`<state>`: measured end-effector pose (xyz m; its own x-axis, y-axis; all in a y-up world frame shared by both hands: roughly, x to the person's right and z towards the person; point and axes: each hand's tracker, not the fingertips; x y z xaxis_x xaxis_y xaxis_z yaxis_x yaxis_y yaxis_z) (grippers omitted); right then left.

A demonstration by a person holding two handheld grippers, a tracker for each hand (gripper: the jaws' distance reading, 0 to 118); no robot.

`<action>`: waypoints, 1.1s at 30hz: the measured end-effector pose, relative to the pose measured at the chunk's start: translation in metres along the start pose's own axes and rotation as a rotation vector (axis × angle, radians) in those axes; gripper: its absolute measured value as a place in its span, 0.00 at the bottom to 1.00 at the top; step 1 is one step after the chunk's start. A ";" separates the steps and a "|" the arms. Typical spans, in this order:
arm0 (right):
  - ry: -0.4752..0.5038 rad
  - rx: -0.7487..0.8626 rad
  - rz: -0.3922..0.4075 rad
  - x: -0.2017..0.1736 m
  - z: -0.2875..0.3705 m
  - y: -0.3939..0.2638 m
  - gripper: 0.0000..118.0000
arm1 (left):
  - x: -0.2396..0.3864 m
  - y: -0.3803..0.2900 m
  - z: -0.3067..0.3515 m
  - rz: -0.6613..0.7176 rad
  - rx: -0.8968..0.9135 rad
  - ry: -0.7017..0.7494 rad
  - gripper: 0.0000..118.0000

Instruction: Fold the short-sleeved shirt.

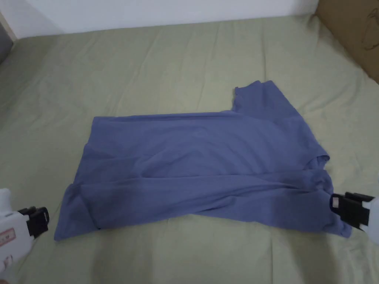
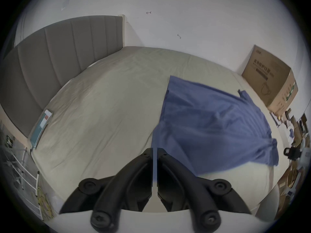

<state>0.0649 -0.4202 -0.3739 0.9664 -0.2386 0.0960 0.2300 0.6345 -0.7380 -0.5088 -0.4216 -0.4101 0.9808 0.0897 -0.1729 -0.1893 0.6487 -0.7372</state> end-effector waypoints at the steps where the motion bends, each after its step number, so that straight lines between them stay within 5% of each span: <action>1: 0.001 -0.017 -0.003 -0.002 0.001 -0.006 0.00 | 0.000 -0.006 0.000 -0.004 -0.028 -0.010 0.00; 5: -0.011 -0.068 0.009 -0.005 -0.001 -0.027 0.00 | 0.000 -0.021 -0.012 0.034 -0.056 -0.048 0.02; 6: -0.007 -0.088 0.006 -0.006 -0.003 -0.030 0.00 | 0.000 -0.020 -0.017 0.048 -0.063 -0.043 0.11; 8: -0.004 -0.095 -0.002 -0.005 -0.004 -0.034 0.00 | 0.002 -0.017 -0.029 0.045 -0.075 -0.043 0.59; 9: -0.003 -0.100 -0.007 -0.003 -0.007 -0.035 0.00 | 0.002 -0.015 -0.037 0.049 -0.080 -0.055 0.70; 10: -0.004 -0.105 -0.012 -0.001 -0.008 -0.036 0.00 | 0.003 -0.012 -0.044 0.053 -0.088 -0.054 0.70; 18: -0.016 -0.120 -0.062 0.008 -0.012 -0.041 0.00 | 0.011 -0.011 -0.086 0.020 -0.142 0.056 0.61; 20: -0.028 -0.114 -0.075 0.011 -0.013 -0.040 0.00 | 0.018 -0.011 -0.075 -0.015 -0.135 0.073 0.39; 22: -0.046 -0.105 -0.086 0.012 -0.015 -0.036 0.23 | 0.016 -0.006 -0.073 -0.025 -0.144 0.066 0.10; 23: -0.047 -0.104 -0.086 0.014 -0.018 -0.032 0.44 | 0.017 -0.001 -0.072 -0.028 -0.154 0.053 0.05; 26: -0.057 -0.075 -0.073 0.016 -0.036 -0.018 0.78 | 0.018 0.003 -0.073 -0.038 -0.173 0.052 0.04; 29: -0.068 -0.101 -0.119 0.017 -0.059 -0.004 0.71 | 0.023 0.006 -0.069 -0.041 -0.176 0.050 0.04; 31: -0.025 -0.169 -0.139 0.015 -0.081 -0.003 0.42 | 0.023 0.008 -0.066 -0.037 -0.176 0.046 0.05; 32: -0.099 -0.232 -0.119 0.011 -0.094 -0.006 0.17 | 0.023 0.008 -0.064 -0.036 -0.176 0.043 0.04; 33: -0.138 -0.219 -0.111 0.007 -0.097 -0.010 0.10 | 0.022 0.009 -0.063 -0.033 -0.176 0.036 0.04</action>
<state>0.0581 -0.4992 -0.4307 0.9467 -0.1859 0.2632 0.3194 0.4328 -0.8430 -0.4920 -0.4613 -0.4614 0.9849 0.0413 -0.1683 -0.1658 0.5080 -0.8453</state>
